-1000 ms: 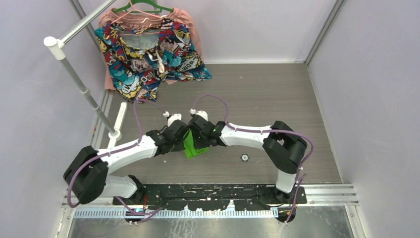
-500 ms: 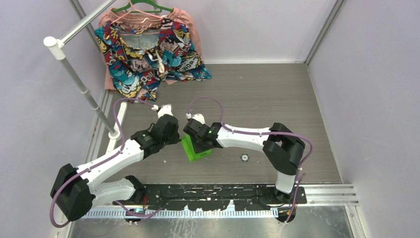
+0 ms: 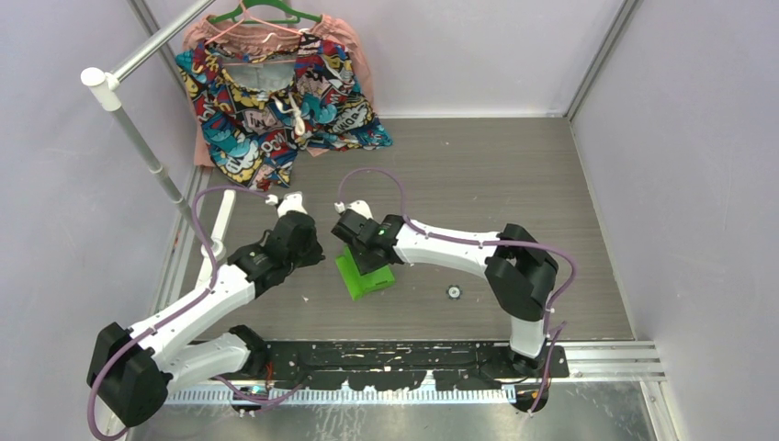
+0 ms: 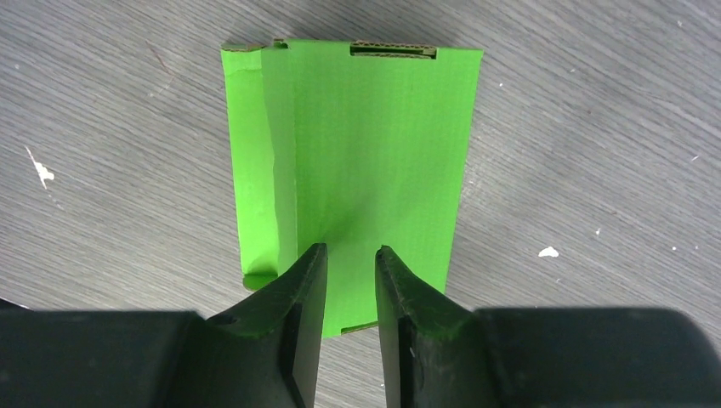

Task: Fold the paper box
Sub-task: Close the paper box at the center of the board.

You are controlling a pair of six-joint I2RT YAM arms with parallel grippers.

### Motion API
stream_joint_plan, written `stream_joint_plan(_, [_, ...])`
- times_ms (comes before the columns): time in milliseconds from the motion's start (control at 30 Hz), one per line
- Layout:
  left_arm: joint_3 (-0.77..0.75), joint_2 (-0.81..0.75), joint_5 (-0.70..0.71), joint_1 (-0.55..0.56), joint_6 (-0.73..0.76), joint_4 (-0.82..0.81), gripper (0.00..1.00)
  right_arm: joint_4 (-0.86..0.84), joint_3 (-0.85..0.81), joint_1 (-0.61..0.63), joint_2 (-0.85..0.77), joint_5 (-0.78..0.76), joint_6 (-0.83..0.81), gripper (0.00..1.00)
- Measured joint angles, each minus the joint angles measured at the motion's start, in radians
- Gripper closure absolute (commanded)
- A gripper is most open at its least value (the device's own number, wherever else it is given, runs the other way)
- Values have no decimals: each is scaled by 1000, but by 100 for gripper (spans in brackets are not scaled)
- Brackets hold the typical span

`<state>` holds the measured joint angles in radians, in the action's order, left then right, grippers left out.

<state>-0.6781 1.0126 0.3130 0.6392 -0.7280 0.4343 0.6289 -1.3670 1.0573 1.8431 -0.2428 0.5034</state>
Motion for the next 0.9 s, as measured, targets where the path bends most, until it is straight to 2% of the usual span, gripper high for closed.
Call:
stream_joint_plan(367, [16, -1, -11, -5, 0, 9, 100, -19, -21, -32, 90, 27, -31, 71])
stream_joint_plan(467, [21, -1, -11, -5, 0, 9, 100, -63, -8, -32, 89, 41, -31, 75])
stream_joint_plan(667, [32, -15, -12, -6, -2, 12, 100, -161, 59, -32, 50, 43, -26, 75])
stream_joint_plan(900, [35, -1, -34, -6, -7, 9, 100, -148, 82, -24, 26, 26, -41, 75])
